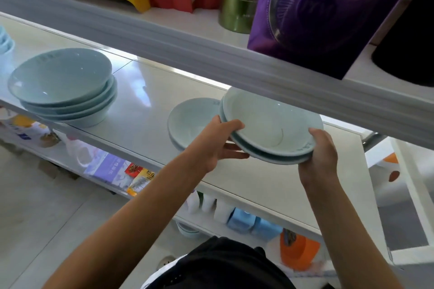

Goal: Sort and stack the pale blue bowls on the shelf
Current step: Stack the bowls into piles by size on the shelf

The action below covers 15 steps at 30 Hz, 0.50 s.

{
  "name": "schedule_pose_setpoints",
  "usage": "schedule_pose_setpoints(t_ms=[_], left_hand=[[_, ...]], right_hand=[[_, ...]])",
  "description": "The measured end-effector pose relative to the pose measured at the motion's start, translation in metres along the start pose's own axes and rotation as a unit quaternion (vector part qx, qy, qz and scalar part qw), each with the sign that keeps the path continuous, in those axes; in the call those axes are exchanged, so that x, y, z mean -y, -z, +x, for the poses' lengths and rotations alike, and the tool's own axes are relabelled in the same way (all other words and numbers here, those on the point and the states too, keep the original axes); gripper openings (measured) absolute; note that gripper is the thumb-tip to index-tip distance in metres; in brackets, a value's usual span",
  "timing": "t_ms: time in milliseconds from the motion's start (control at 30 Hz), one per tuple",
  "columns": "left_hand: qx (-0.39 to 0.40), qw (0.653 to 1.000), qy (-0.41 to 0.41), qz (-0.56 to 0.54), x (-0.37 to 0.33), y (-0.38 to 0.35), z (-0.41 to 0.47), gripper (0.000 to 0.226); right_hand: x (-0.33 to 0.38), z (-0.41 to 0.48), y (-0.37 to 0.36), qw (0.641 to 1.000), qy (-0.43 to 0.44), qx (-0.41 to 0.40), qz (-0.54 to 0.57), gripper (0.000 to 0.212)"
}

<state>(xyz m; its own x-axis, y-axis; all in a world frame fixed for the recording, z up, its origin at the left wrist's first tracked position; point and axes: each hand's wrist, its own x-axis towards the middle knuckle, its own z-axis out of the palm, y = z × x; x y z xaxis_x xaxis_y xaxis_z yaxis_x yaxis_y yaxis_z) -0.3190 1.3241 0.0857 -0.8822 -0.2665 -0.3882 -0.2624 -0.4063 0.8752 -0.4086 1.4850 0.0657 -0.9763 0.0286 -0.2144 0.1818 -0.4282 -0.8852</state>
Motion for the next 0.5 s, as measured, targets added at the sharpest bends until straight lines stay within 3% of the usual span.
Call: schedule_pose_setpoints(t_ms=[300, 500], left_hand=[[-0.065, 0.998, -0.011, -0.015, -0.009, 0.041, -0.004, 0.032], [-0.085, 0.996, -0.039, -0.002, -0.013, 0.068, -0.003, 0.031]], right_hand=[[-0.023, -0.011, -0.037, 0.996, -0.015, 0.047, -0.077, 0.008], [-0.041, -0.018, -0.06, 0.987, -0.003, 0.08, -0.138, 0.019]])
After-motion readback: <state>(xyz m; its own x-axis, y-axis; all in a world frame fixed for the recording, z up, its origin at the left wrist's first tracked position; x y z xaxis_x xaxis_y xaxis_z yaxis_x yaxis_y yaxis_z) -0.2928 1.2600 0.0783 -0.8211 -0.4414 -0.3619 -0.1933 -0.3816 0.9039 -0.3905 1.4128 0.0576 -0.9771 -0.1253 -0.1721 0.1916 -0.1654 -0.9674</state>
